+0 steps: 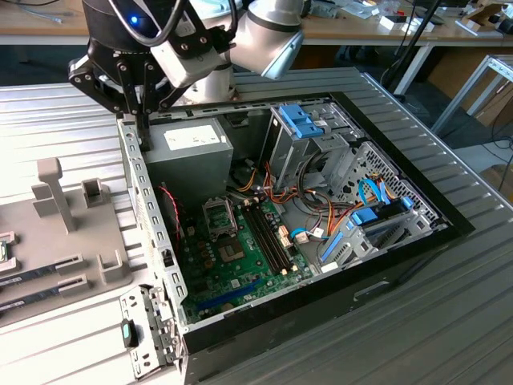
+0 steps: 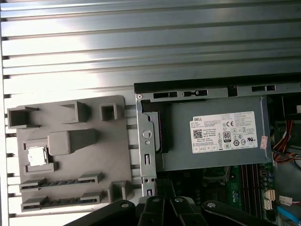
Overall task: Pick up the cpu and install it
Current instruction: 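Reach for the cpu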
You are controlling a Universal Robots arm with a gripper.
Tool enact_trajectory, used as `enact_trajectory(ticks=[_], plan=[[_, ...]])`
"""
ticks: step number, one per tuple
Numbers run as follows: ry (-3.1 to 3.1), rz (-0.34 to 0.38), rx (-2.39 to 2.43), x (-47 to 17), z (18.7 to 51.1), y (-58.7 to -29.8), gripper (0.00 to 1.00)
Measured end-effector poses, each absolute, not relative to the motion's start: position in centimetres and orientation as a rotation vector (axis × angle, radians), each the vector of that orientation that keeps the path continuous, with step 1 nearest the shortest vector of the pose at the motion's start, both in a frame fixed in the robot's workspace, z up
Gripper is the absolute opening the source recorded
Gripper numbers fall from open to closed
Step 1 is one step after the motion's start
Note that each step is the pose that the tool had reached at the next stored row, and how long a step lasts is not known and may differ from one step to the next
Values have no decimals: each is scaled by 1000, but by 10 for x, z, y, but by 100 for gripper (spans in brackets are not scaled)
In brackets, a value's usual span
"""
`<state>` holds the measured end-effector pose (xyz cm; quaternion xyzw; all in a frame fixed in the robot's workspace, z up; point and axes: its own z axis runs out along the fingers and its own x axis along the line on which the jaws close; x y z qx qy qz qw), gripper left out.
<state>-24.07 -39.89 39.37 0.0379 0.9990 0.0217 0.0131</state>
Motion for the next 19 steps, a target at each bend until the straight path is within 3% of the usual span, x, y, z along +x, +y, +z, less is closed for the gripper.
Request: enact_trajectory(ticks=[19], plan=[[3113, 68, 118, -246, 394, -399, 11]])
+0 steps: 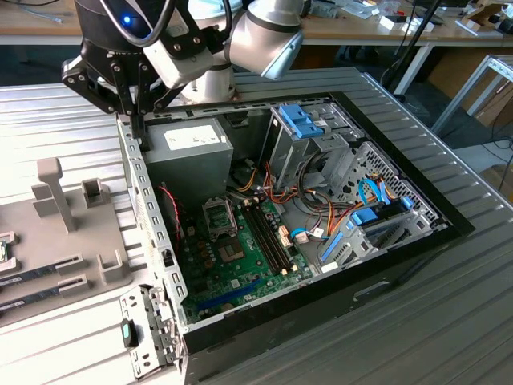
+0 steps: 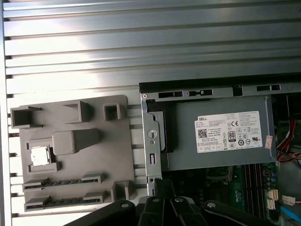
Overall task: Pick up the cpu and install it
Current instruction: 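Reach for the cpu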
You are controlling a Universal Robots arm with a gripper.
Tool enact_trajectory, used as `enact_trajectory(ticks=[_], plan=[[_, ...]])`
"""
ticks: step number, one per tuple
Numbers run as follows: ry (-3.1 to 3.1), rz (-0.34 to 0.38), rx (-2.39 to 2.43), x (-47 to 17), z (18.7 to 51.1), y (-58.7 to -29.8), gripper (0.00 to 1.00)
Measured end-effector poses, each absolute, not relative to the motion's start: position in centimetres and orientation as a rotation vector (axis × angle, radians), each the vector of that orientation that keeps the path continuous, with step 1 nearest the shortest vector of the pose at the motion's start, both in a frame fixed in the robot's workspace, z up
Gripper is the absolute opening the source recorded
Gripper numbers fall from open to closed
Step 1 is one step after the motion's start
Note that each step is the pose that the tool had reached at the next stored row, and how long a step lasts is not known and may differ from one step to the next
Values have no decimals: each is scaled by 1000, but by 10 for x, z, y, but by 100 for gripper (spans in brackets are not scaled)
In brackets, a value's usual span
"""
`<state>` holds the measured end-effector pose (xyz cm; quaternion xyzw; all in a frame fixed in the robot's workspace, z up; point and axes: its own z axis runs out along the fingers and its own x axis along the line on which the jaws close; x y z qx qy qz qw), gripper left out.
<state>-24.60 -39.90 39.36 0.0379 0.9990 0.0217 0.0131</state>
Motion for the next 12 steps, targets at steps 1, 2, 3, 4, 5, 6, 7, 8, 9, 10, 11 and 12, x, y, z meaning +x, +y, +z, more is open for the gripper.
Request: enact_trajectory(ticks=[1, 2, 3, 4, 5, 6, 7, 8, 9, 10, 11, 12], plan=[[3112, 68, 118, -246, 393, -399, 11], [3112, 68, 118, -246, 393, -399, 11], [3112, 68, 118, -246, 393, -399, 11], [3112, 68, 118, -246, 393, -399, 11], [3112, 68, 118, -246, 393, -399, 11], [3112, 68, 118, -246, 393, -399, 11], [3113, 68, 118, -246, 393, -399, 11], [3113, 68, 118, -247, 393, -399, 11], [3113, 68, 118, -247, 388, -399, 11], [3112, 68, 118, -247, 388, -399, 11], [3112, 68, 118, -247, 388, -399, 11], [3113, 68, 118, -247, 388, -399, 11]])
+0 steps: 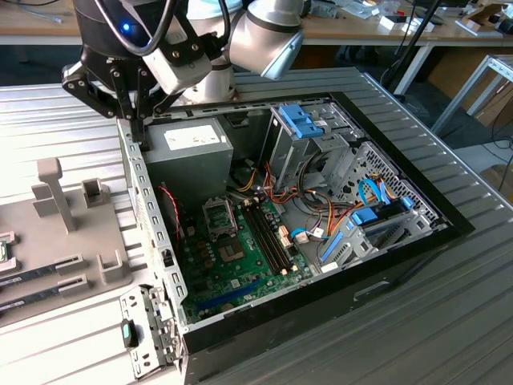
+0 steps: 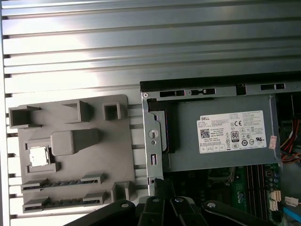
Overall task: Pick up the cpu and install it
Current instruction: 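Reach for the cpu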
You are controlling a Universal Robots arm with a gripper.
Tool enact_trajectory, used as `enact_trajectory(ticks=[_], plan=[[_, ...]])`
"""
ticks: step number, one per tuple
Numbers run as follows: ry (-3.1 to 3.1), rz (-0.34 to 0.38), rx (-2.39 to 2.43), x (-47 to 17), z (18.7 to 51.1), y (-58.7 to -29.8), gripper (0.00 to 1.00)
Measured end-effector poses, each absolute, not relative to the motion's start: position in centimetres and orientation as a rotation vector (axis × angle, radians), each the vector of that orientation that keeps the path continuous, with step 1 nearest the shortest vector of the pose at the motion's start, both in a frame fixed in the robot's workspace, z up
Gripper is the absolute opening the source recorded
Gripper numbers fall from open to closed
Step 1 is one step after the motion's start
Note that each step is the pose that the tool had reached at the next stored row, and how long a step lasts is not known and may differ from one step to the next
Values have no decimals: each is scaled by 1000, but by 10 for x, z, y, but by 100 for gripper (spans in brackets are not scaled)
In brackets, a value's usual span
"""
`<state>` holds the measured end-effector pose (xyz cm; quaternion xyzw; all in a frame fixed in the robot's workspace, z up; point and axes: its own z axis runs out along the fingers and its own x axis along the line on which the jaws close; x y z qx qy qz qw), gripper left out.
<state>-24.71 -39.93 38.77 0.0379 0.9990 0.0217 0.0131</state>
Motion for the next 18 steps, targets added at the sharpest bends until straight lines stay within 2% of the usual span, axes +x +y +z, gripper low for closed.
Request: enact_trajectory(ticks=[18], plan=[[3113, 68, 118, -245, 383, -399, 11]])
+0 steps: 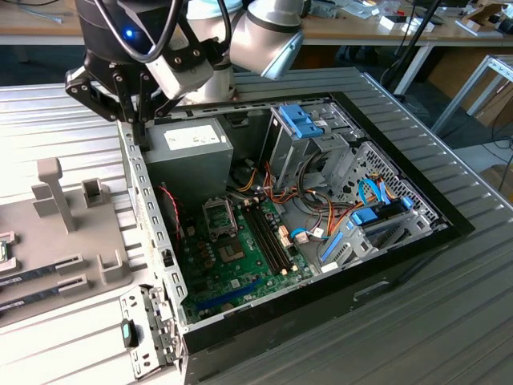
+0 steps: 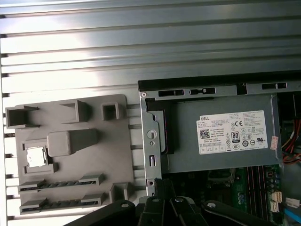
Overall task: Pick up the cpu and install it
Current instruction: 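Reach for the cpu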
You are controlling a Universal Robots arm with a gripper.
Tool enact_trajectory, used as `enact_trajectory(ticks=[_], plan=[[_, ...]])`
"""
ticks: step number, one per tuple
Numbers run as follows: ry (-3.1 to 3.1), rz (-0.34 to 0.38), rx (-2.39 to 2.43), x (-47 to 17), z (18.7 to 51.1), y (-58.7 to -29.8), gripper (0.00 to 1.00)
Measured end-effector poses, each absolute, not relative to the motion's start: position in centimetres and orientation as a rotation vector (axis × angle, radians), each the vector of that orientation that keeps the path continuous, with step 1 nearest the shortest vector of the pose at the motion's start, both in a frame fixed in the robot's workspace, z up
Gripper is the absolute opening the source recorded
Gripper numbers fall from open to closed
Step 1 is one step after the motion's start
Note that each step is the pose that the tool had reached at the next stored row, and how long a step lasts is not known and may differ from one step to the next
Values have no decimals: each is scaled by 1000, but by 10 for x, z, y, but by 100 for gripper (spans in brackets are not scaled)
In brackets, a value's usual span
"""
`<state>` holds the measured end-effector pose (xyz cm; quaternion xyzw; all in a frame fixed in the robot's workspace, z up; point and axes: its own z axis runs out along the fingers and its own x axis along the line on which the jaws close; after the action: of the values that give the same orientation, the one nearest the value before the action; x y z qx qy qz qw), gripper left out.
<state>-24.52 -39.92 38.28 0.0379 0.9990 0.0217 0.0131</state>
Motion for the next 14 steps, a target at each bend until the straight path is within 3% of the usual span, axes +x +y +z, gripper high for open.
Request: enact_trajectory(ticks=[14], plan=[[3113, 68, 118, -244, 379, -399, 11]])
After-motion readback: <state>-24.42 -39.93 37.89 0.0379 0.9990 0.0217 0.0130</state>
